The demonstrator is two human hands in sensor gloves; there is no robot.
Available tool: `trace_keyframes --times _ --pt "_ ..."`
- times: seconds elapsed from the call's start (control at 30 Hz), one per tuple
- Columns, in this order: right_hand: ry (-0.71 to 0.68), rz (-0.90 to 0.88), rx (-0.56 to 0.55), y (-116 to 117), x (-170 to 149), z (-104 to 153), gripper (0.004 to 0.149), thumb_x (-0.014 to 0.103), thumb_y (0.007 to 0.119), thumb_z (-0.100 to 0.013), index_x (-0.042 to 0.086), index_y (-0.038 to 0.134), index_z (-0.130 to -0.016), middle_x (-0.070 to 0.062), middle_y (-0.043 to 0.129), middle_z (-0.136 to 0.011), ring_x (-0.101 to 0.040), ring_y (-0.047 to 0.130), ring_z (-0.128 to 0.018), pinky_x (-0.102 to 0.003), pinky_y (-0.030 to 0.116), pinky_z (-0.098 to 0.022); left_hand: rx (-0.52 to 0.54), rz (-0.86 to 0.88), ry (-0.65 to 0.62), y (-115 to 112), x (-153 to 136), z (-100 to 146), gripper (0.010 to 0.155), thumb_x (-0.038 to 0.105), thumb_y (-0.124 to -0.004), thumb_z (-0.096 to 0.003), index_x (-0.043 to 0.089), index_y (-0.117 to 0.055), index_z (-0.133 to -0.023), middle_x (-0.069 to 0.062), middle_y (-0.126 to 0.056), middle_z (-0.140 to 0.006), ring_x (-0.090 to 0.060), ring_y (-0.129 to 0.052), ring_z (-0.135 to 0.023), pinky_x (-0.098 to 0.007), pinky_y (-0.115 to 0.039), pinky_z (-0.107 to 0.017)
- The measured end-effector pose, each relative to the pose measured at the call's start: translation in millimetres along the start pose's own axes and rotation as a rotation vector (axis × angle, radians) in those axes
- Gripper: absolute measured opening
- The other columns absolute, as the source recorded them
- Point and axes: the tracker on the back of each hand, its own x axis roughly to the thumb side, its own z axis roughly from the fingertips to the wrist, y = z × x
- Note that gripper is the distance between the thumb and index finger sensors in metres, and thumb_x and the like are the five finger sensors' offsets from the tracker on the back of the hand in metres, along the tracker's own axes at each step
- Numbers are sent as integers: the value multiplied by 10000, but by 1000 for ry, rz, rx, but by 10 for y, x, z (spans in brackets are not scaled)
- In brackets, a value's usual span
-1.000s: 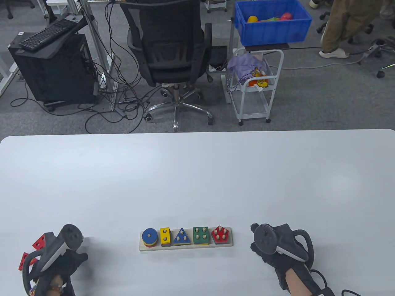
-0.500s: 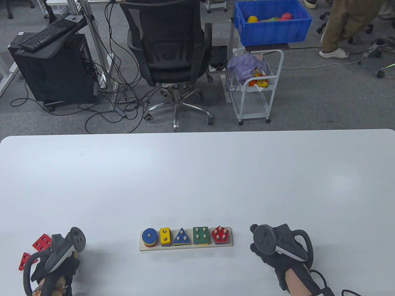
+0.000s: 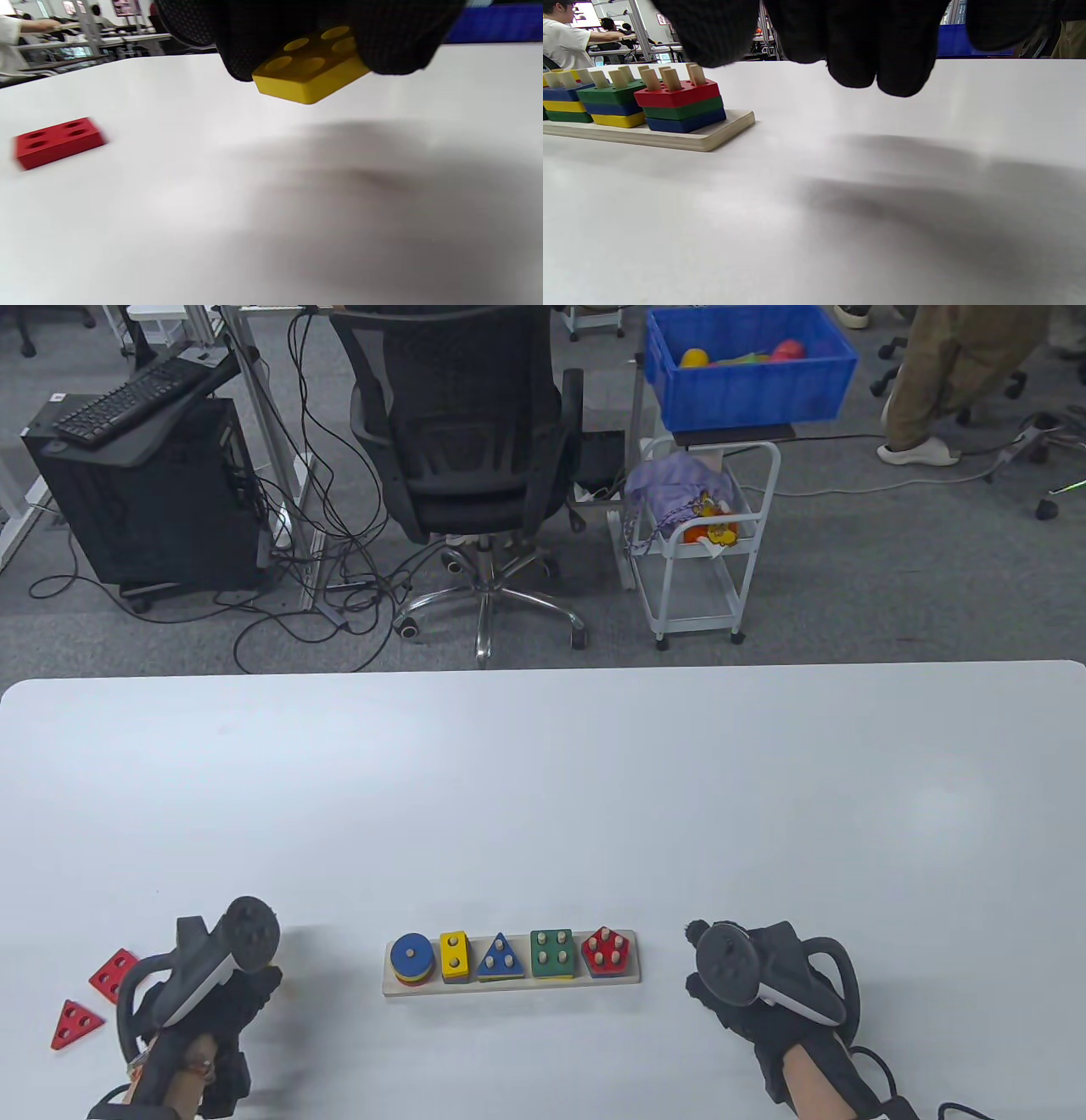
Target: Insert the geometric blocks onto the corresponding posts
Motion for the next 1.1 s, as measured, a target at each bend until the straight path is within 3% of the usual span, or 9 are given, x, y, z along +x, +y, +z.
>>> trace_keyframes --times 0.27,0.47,0.63,0.83,0.97,1.1 --pt "-111 -26 -127 -120 245 85 647 466 738 -475 170 596 -1032 -166 732 -1016 -423 817 -863 -698 646 -595 29 239 -356 298 936 180 699 455 -849 -452 307 -567 -1074 0 -658 -1128 -247 -810 -997 -492 -643 -792" --pt "-291 -173 -337 -200 540 213 696 482 758 -459 208 509 -1047 -98 682 -1048 -383 811 -889 -676 671 -592 -206 628 -606 204 1669 198 723 469 -843 -459 284 -538 -1087 -20 -667 -1119 -248 -822 -986 -487 -654 -786" --pt "-383 -273 -512 -224 743 312 770 519 777 -432 197 459 -1055 -105 637 -1063 -382 796 -898 -670 681 -586 -436 902 -706 9 2129 242 782 477 -833 -472 276 -438 -1115 -18 -655 -1122 -244 -814 -994 -484 -650 -789" --pt "-374 -305 -611 -230 747 353 670 492 811 -409 210 621 -986 -86 788 -963 -352 883 -809 -644 722 -556 -538 1048 -715 -118 2315 261 820 483 -816 -485 254 -358 -1126 -23 -643 -1124 -251 -805 -997 -490 -646 -788" --pt "-349 -373 -617 -253 762 381 751 527 834 -385 163 610 -1003 -149 767 -970 -387 865 -815 -662 715 -545 -608 1204 -722 -178 2343 280 819 484 -808 -498 252 -336 -1127 -26 -602 -1134 -258 -777 -1007 -502 -627 -797" --pt "-355 -288 -699 -281 809 419 704 469 862 -387 141 653 -974 -173 799 -935 -402 893 -771 -641 733 -533 -619 1251 -728 -212 2361 299 793 484 -791 -507 257 -350 -1126 -19 -599 -1141 -248 -773 -1018 -488 -626 -801"
